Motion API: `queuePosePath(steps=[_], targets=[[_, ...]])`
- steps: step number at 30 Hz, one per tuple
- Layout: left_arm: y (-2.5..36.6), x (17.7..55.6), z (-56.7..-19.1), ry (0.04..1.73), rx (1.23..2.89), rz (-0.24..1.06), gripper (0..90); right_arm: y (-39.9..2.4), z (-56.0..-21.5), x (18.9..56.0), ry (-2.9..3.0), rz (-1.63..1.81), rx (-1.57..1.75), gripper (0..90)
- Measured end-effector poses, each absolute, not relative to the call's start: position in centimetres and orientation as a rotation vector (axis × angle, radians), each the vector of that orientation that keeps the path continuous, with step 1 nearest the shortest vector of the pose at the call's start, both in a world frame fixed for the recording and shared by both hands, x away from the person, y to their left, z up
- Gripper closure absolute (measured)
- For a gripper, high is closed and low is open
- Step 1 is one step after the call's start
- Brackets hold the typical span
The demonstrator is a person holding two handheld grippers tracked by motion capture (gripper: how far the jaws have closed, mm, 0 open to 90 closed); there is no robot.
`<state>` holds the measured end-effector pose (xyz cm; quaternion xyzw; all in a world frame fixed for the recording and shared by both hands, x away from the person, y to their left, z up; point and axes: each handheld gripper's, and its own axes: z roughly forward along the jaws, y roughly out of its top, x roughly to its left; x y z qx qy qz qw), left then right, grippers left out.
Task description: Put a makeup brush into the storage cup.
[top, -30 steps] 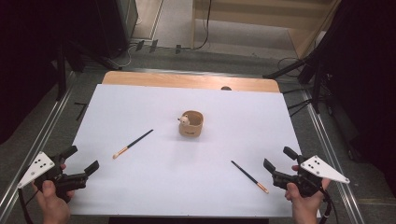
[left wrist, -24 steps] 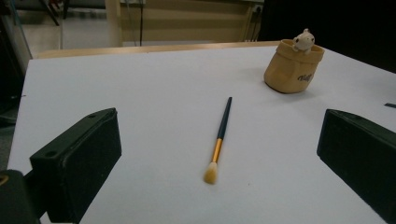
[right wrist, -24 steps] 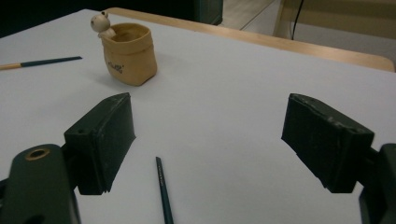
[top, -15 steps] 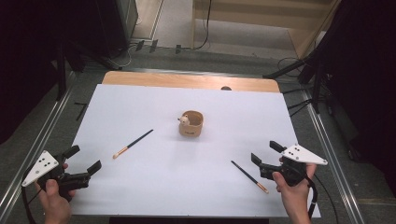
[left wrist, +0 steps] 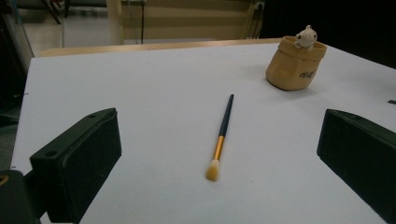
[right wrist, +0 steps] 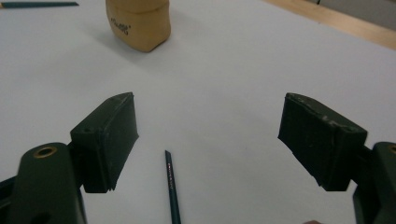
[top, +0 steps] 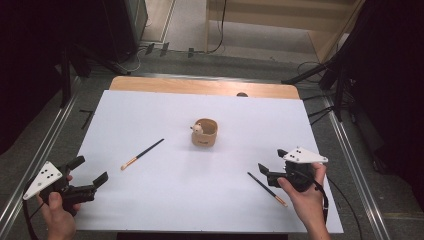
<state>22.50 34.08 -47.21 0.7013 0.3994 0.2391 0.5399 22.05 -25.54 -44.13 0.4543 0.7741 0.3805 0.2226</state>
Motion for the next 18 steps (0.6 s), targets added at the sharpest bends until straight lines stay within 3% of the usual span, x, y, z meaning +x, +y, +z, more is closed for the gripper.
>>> queuePosePath(steps=[7, 18], targets=[[34.0, 22.5, -47.2, 0.949, 1.669, 0.564, 0.0, -25.2, -44.1, 23.1, 2.271, 0.973, 1.279, 18.9], [34.1, 22.5, -47.3, 0.957, 1.67, 0.564, 0.0, -24.5, -44.4, 24.0, 2.38, 0.835, 1.304, 10.7]])
